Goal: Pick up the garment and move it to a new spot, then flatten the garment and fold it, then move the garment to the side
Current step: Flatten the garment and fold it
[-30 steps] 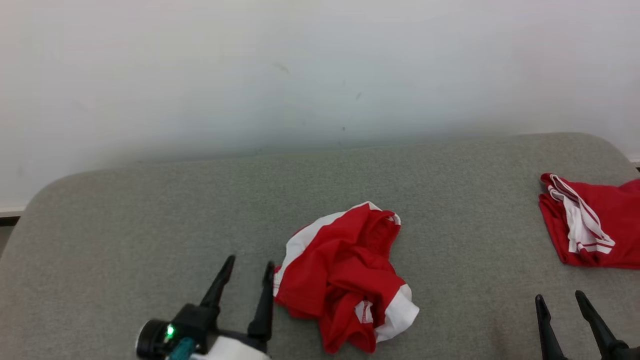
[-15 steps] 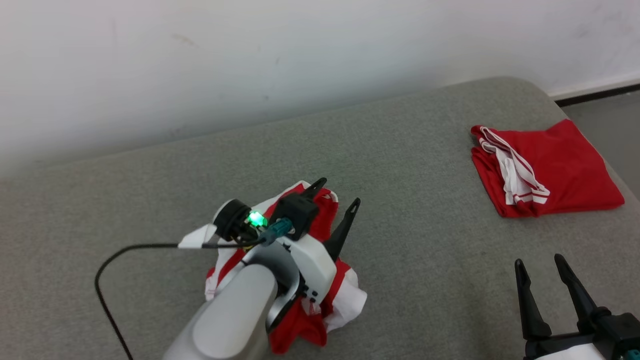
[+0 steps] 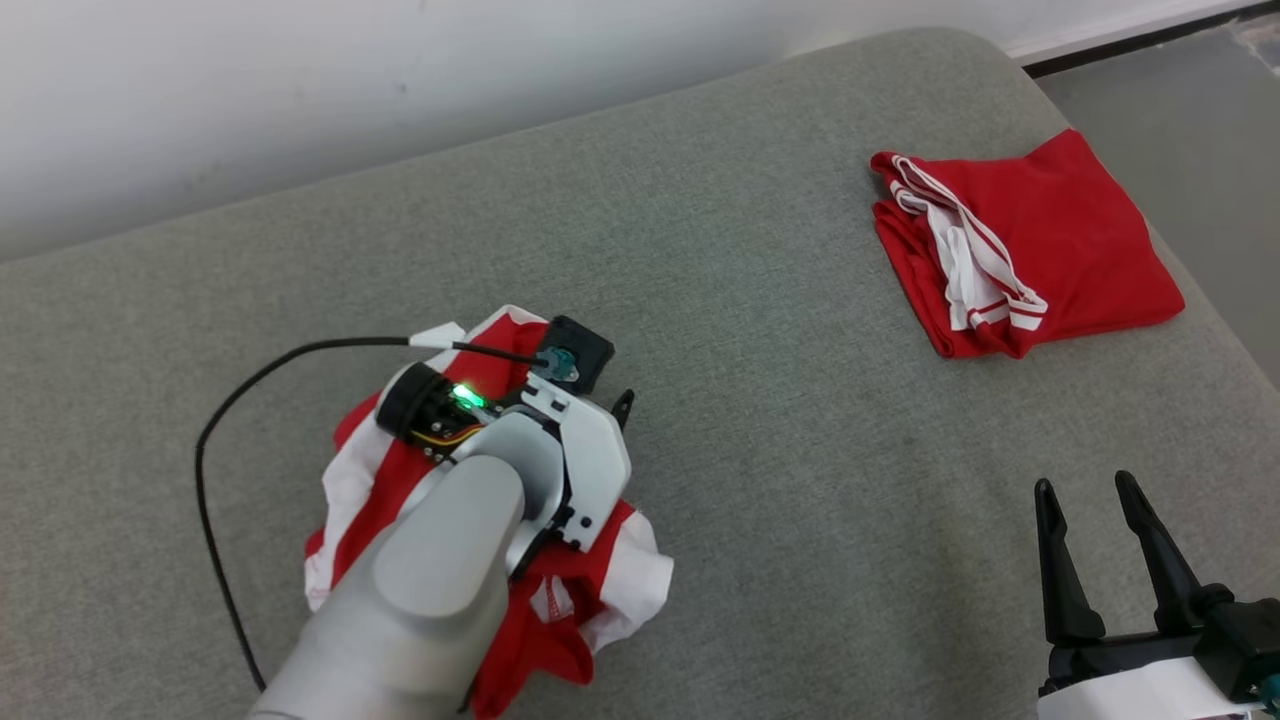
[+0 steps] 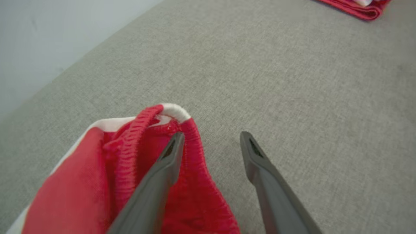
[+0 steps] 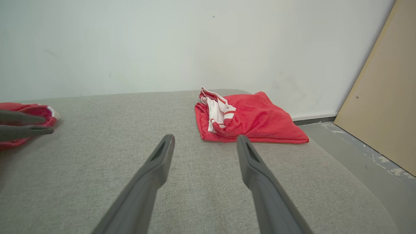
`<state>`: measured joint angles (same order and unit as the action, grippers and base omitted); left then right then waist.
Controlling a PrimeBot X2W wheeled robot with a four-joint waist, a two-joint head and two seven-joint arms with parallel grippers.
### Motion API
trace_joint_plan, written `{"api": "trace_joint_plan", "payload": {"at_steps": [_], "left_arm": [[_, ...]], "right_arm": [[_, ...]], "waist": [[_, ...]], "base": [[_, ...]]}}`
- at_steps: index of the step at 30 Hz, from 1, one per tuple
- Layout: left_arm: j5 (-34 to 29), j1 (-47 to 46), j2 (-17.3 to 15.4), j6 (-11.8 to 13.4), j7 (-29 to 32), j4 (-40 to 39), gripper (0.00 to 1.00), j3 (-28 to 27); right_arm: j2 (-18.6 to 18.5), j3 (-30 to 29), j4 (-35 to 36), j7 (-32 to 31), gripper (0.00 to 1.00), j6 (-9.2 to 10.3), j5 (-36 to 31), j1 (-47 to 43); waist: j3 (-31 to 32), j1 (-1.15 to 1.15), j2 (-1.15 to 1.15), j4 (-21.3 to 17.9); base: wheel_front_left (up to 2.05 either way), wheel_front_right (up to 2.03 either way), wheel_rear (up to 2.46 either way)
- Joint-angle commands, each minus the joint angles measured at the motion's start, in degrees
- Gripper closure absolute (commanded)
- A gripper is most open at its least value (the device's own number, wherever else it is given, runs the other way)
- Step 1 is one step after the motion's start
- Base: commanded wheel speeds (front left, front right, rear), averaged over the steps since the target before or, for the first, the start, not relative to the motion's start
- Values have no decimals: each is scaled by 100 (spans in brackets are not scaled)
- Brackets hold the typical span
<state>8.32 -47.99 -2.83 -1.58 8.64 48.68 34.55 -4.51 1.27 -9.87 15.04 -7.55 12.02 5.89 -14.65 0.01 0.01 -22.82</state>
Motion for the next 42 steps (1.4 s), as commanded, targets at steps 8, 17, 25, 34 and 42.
{"api": "trace_joint_plan", "payload": {"at_steps": [8, 17, 25, 34, 42], "left_arm": [[-3, -243, -159, 191, 199, 648, 32, -8], [266, -384, -165, 172, -168, 837, 100, -185], [616, -885, -66, 173, -1004, 279, 100, -441], [1087, -1077, -17, 100, -1780, -634, 100, -406], [2048, -703, -21, 497, -2029, -1836, 100, -13]], "right_arm": [[51, 33, 89, 15, 0, 14, 23, 196], [51, -47, 69, 15, 0, 14, 23, 110], [37, -55, -17, 15, 0, 14, -68, -20], [-58, -46, -81, 15, 0, 14, -97, -156], [-146, -103, -95, 15, 0, 14, -86, -337]], "waist": [[-116, -1, -1, -34], [-101, -1, -1, -1], [202, -1, -1, 163], [633, -1, -1, 303], [931, -1, -1, 487]], "base": [[0, 0, 0], [0, 0, 0], [0, 0, 0], [0, 0, 0], [0, 0, 0]]}}
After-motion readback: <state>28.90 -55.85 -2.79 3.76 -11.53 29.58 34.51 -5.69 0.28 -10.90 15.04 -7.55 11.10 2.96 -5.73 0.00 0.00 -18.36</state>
